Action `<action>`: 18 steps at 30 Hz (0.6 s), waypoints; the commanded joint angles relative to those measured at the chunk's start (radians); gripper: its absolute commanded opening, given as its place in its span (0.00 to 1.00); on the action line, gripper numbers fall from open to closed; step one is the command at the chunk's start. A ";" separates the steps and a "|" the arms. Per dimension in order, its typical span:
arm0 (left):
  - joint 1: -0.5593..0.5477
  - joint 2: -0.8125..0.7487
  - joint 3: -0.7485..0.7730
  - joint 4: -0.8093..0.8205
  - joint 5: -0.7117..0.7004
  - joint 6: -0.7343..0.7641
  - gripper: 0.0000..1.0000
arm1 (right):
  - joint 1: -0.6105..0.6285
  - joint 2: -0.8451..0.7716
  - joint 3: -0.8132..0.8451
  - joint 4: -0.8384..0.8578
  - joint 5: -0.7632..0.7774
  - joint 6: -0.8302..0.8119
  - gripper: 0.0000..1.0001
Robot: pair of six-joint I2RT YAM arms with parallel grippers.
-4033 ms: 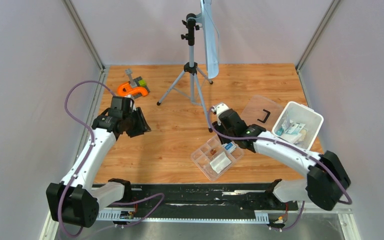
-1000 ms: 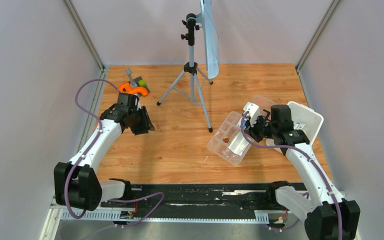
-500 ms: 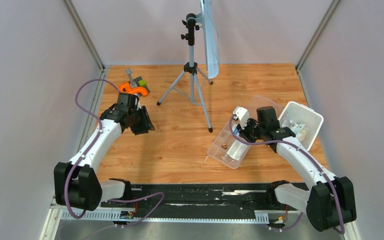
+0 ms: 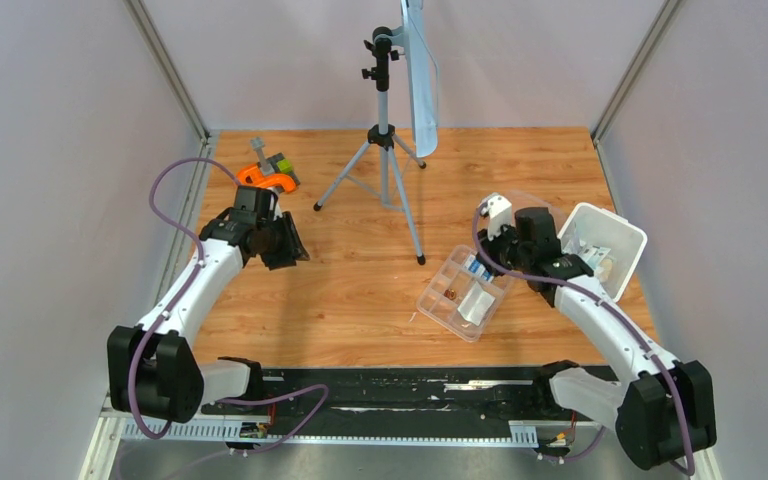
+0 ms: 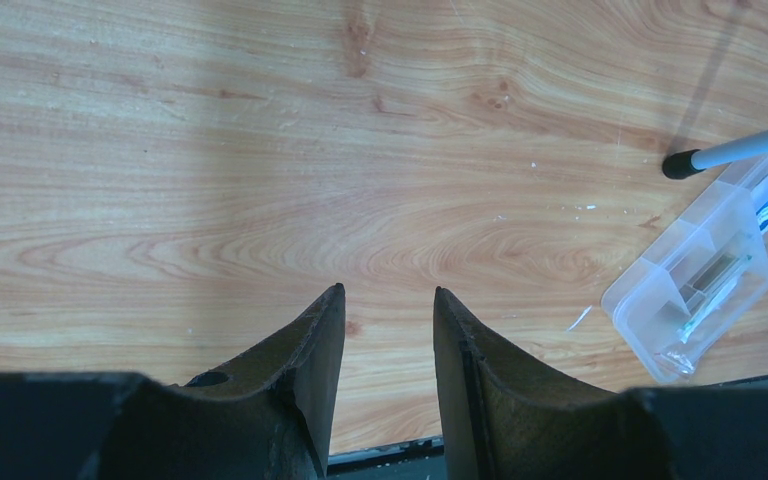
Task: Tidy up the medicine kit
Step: Place the medicine box compartment at the center of the board, then pick up the medicine box compartment at the center of the board.
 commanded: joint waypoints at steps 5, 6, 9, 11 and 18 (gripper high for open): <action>0.008 -0.045 -0.013 0.012 -0.016 0.016 0.46 | 0.041 0.167 0.254 -0.172 0.219 0.828 0.11; 0.008 -0.048 -0.015 0.009 -0.017 0.017 0.46 | 0.061 0.179 0.266 -0.199 0.262 0.890 0.21; 0.007 -0.053 -0.019 0.006 -0.022 0.020 0.46 | 0.099 0.188 0.275 -0.262 0.352 1.065 0.10; 0.008 -0.056 -0.022 0.003 -0.024 0.021 0.46 | 0.107 0.179 0.262 -0.286 0.363 1.151 0.00; 0.008 -0.055 -0.021 0.004 -0.024 0.018 0.46 | 0.119 0.214 0.231 -0.347 0.430 1.290 0.06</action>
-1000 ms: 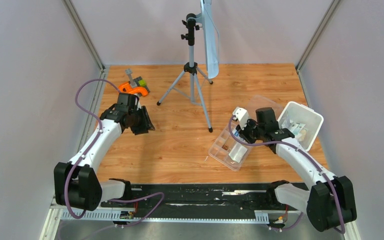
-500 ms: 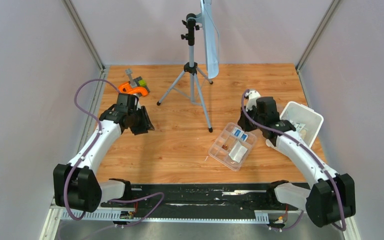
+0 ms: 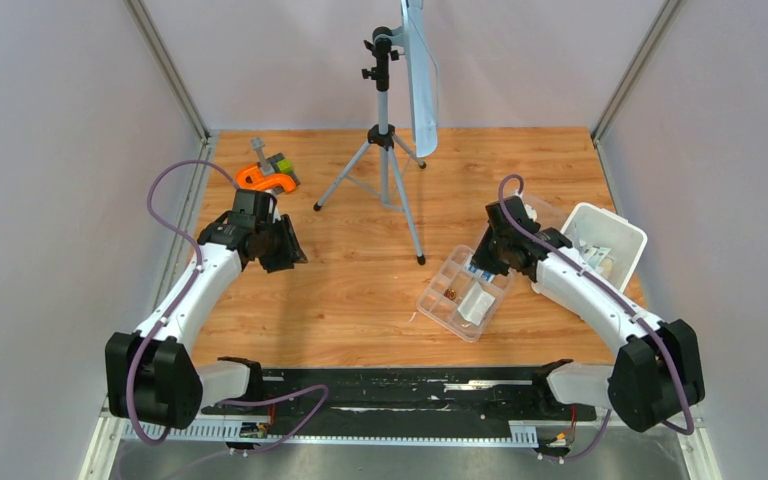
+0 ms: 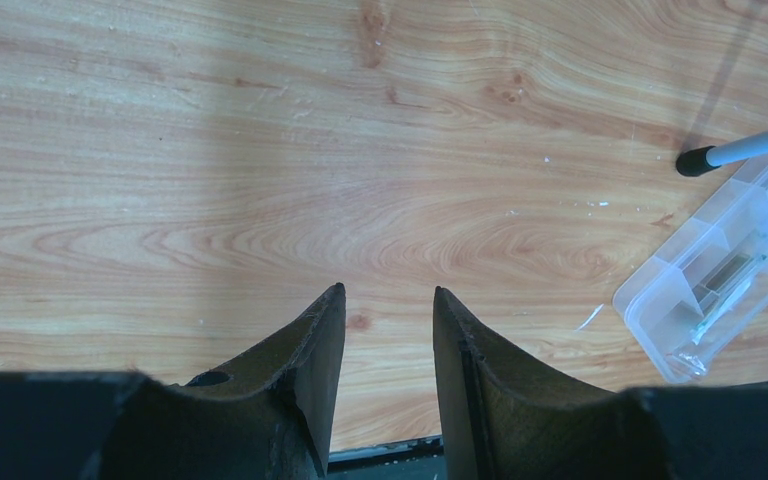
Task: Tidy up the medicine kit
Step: Pick up the medicine box compartment at the center of the board.
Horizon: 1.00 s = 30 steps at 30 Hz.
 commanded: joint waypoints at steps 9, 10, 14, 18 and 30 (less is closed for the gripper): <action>0.008 -0.018 0.002 0.013 -0.004 0.015 0.46 | 0.004 0.151 0.029 -0.102 0.091 0.218 0.19; 0.008 -0.019 0.001 0.013 -0.005 0.016 0.46 | 0.005 0.159 0.030 -0.102 0.091 0.223 0.20; 0.008 -0.019 -0.002 0.014 -0.006 0.016 0.46 | 0.006 0.188 0.038 -0.099 0.097 0.223 0.19; 0.008 -0.017 -0.001 0.014 -0.005 0.017 0.46 | 0.024 0.190 0.059 -0.084 0.094 0.210 0.18; 0.008 -0.019 0.007 0.005 -0.006 0.021 0.46 | 0.041 0.207 0.050 -0.086 0.078 0.225 0.20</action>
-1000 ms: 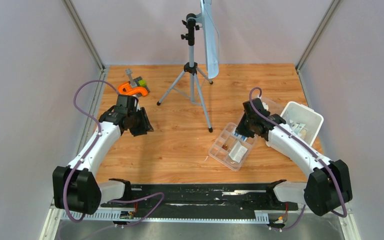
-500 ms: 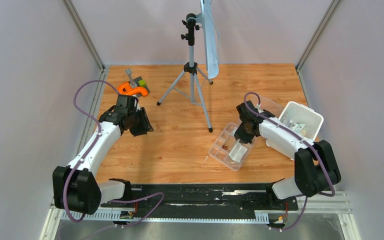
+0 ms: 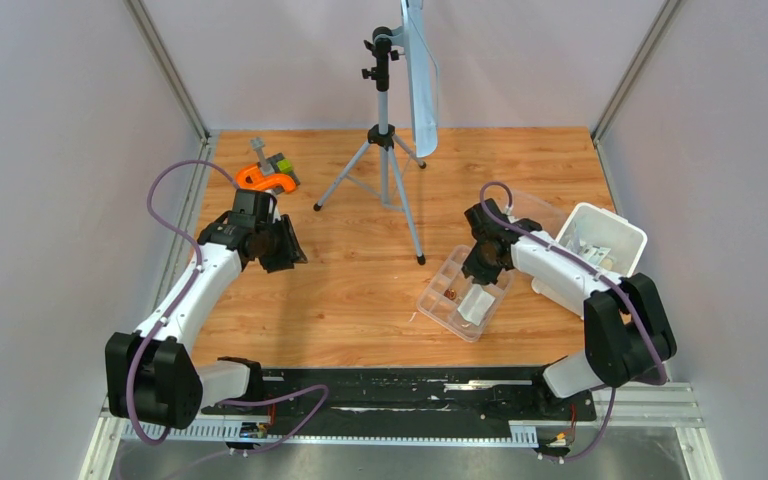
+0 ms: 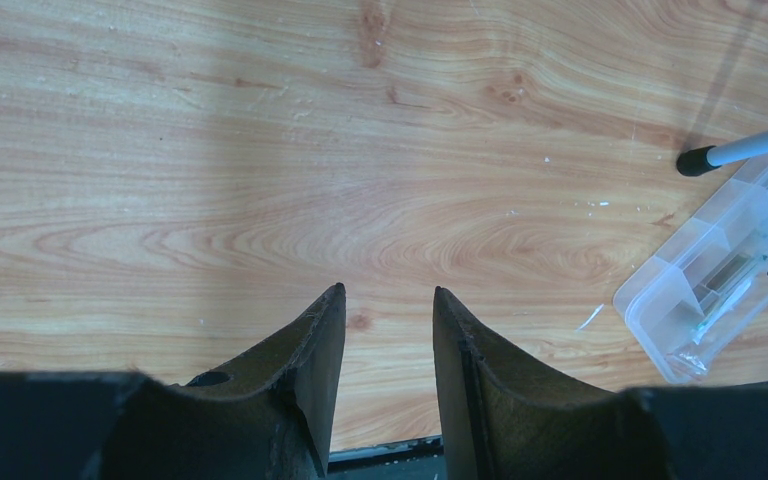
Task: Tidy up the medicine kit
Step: Pick up the medicine box compartment at the center of the board.
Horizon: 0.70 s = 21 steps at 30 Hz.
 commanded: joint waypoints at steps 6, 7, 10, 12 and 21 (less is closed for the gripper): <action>0.008 -0.010 0.014 0.011 0.000 0.020 0.46 | 0.006 -0.017 -0.006 -0.004 -0.008 0.030 0.22; 0.008 -0.009 0.015 0.011 0.002 0.020 0.46 | 0.006 -0.013 -0.011 -0.004 -0.009 0.032 0.22; 0.007 -0.008 0.017 0.011 0.001 0.022 0.46 | 0.006 -0.005 -0.020 -0.004 -0.011 0.036 0.23; 0.007 -0.008 0.015 0.012 0.001 0.023 0.46 | 0.007 0.005 -0.020 -0.004 -0.013 0.036 0.24; 0.008 -0.014 0.005 0.015 0.000 0.020 0.46 | 0.022 0.068 -0.014 0.009 -0.013 0.032 0.24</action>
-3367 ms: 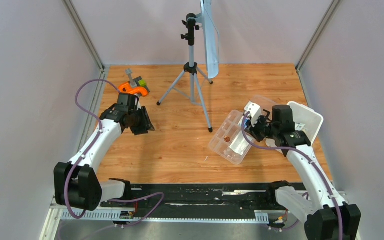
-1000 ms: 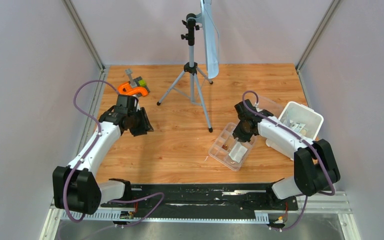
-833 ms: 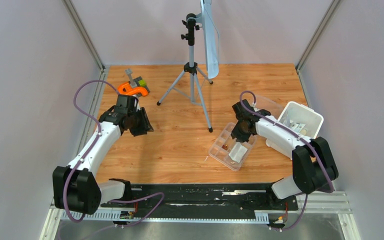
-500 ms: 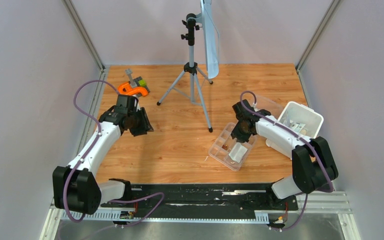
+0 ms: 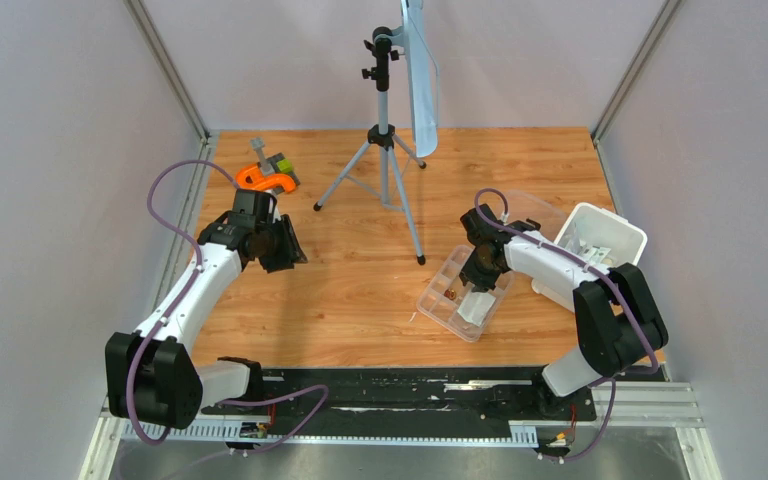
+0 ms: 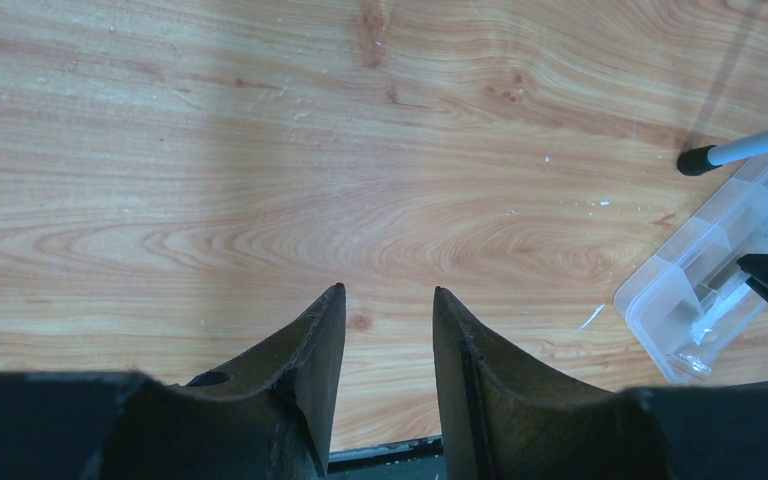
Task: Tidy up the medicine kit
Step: Pick up the medicine box compartment at the center of the board.
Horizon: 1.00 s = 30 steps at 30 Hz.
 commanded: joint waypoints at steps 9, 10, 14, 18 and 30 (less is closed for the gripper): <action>0.008 -0.019 -0.004 0.020 0.005 0.017 0.46 | 0.014 0.040 0.007 0.037 0.001 -0.007 0.24; 0.008 -0.019 -0.007 0.021 0.006 0.018 0.46 | 0.014 0.043 0.008 0.040 -0.002 -0.011 0.24; 0.008 -0.019 -0.009 0.026 0.010 0.016 0.46 | 0.014 0.056 0.005 0.050 -0.006 -0.018 0.24; 0.008 -0.021 -0.012 0.026 0.010 0.017 0.45 | 0.014 0.071 -0.003 0.059 -0.006 -0.019 0.24; 0.008 -0.022 -0.016 0.028 0.012 0.016 0.45 | 0.017 0.117 -0.018 0.089 -0.011 -0.037 0.22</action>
